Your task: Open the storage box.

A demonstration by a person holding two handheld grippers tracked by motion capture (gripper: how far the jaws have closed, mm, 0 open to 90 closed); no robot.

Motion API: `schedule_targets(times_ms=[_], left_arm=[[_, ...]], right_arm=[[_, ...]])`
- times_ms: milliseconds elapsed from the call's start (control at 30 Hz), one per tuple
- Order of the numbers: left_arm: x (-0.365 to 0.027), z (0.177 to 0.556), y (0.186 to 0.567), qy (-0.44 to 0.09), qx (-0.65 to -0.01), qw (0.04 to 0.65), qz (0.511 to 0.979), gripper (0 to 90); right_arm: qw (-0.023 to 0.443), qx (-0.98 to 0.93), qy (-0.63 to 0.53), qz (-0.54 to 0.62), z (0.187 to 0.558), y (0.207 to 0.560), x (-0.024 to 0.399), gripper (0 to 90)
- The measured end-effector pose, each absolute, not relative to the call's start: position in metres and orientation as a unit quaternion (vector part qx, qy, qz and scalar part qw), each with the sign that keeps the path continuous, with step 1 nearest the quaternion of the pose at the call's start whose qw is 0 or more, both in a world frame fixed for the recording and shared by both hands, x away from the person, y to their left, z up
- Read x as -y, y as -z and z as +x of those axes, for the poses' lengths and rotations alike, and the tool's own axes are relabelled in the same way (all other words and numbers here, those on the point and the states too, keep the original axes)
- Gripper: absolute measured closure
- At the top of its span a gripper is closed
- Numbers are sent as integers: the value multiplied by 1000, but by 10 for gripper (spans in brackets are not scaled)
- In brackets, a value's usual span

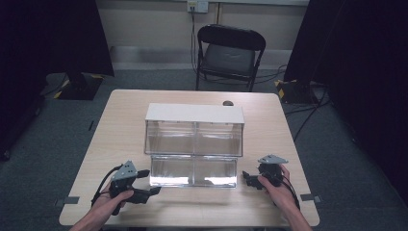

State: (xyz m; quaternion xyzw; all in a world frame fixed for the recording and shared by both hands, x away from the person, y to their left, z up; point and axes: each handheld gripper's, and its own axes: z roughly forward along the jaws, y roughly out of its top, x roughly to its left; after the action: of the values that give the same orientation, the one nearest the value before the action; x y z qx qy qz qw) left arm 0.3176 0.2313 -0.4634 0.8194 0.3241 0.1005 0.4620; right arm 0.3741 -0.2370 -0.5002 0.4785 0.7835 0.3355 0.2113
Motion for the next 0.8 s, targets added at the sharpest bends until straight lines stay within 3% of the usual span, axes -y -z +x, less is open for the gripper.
schedule_targets(times_ms=[200,367,800], left_arm=[[-231,318,464,-99,-323,465,818,216],[-233,316,460,-95,-310,488,810,152],[-235,318,461,-82,-318,491,807,149]], right_arm=[[211,-783,-335,479,374,500,237,102],[211,-783,-336,478,374,500,237,101],[211,-783,-335,479,374,500,237,102]])
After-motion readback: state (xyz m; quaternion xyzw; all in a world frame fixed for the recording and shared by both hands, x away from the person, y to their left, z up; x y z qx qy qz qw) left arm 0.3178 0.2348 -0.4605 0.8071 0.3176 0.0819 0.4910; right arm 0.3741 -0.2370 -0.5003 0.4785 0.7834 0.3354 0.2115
